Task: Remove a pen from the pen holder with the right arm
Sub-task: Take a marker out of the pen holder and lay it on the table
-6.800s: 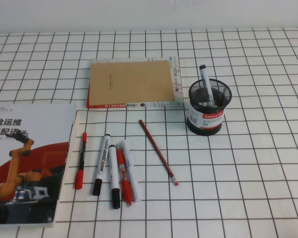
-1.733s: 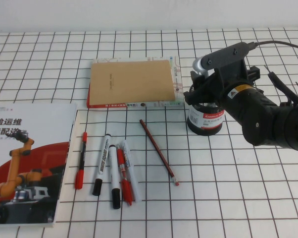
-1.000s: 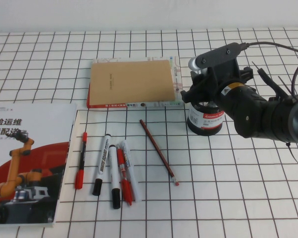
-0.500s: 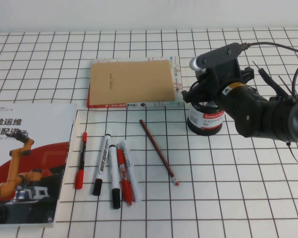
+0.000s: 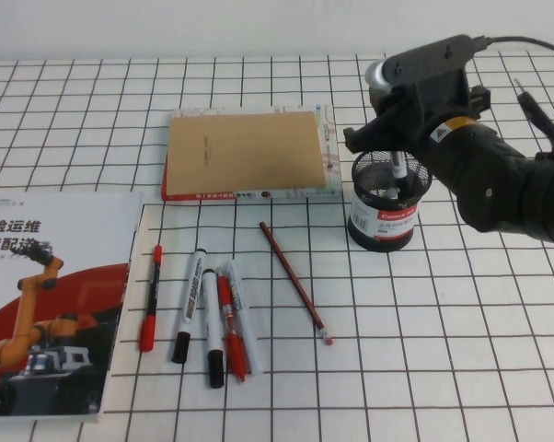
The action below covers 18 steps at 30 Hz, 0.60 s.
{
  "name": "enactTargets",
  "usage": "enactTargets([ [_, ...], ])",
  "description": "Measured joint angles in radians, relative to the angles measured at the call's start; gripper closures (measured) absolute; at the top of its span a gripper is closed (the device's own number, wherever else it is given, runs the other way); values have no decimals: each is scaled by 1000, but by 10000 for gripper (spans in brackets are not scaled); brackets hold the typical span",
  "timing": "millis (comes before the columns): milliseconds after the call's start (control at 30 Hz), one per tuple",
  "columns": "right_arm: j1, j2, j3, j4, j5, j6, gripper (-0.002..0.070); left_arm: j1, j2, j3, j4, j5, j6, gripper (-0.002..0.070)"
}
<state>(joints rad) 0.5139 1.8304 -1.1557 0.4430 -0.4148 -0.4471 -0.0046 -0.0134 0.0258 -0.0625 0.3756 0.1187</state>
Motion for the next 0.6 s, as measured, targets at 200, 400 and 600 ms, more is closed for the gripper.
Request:
enactTargets([
  [200,-2,-149,0,0,63,0,549,0,0,0,0,0,0,680],
  [400,-2,-320,0,0,179,-2,549,0,0,0,0,0,0,679],
  [600,-3,-459,-14,45,460,11,549,0,0,0,0,0,0,679],
])
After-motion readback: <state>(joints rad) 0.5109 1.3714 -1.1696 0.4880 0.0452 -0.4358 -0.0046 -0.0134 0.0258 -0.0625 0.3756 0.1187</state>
